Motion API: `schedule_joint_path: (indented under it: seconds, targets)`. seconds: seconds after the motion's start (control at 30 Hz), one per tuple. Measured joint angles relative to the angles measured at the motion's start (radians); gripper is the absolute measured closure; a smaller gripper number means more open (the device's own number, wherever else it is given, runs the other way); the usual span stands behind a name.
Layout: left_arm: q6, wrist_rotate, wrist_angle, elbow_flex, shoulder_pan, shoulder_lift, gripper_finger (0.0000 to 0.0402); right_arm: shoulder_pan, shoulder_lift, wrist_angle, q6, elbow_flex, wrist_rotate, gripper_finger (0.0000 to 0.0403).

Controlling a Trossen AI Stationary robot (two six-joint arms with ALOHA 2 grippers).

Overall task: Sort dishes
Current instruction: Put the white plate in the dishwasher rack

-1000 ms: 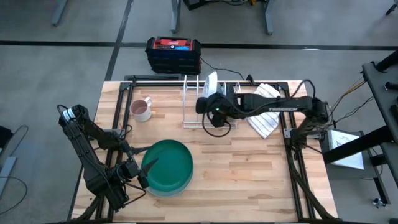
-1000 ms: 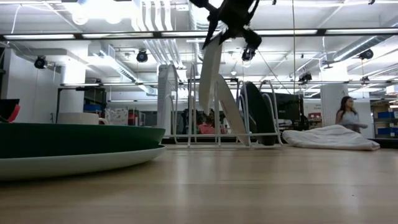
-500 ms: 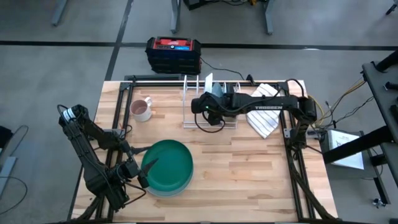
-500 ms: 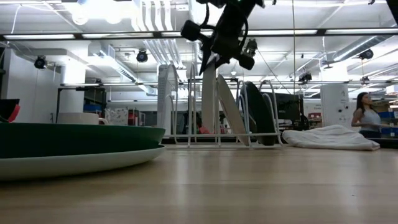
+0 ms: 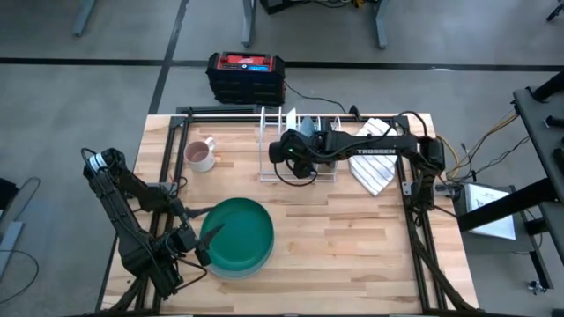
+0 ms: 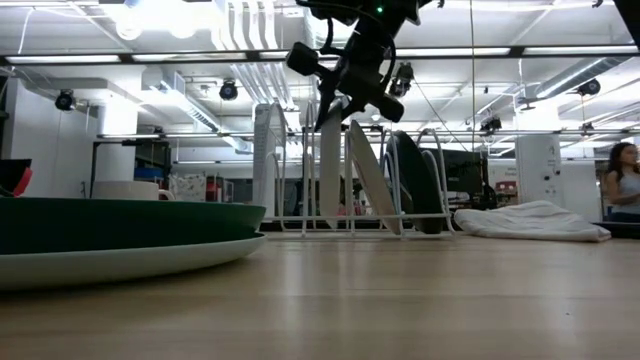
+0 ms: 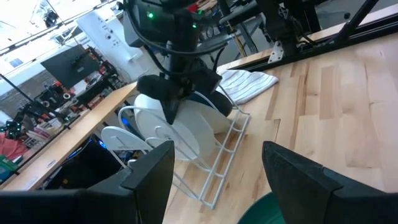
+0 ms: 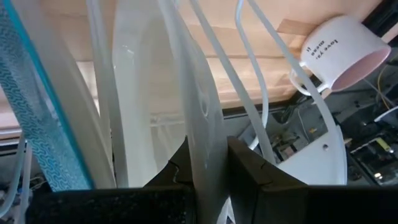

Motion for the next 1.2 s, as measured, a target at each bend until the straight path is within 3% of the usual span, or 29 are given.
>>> schedule_joint_path:
  seconds: [0.23,0.5,0.93,1.2]
  targets:
    - [0.000,0.000,0.000,0.000,0.000,0.000,0.0169,-0.001,0.006,0.001,0.009,0.000,-0.005,0.0345]
    - [0.000,0.000,0.001,0.000,0.000,0.000,0.0169,-0.001,0.006,0.003,0.011,0.000,-0.007,0.0349]
    - [0.000,0.000,0.001,0.000,0.000,0.000,0.0169,0.000,0.003,0.043,0.066,0.000,0.015,0.0308]
    - [0.000,0.000,0.001,0.000,0.000,0.000,0.0169,0.000,0.000,0.074,0.067,0.000,0.087,0.0291]
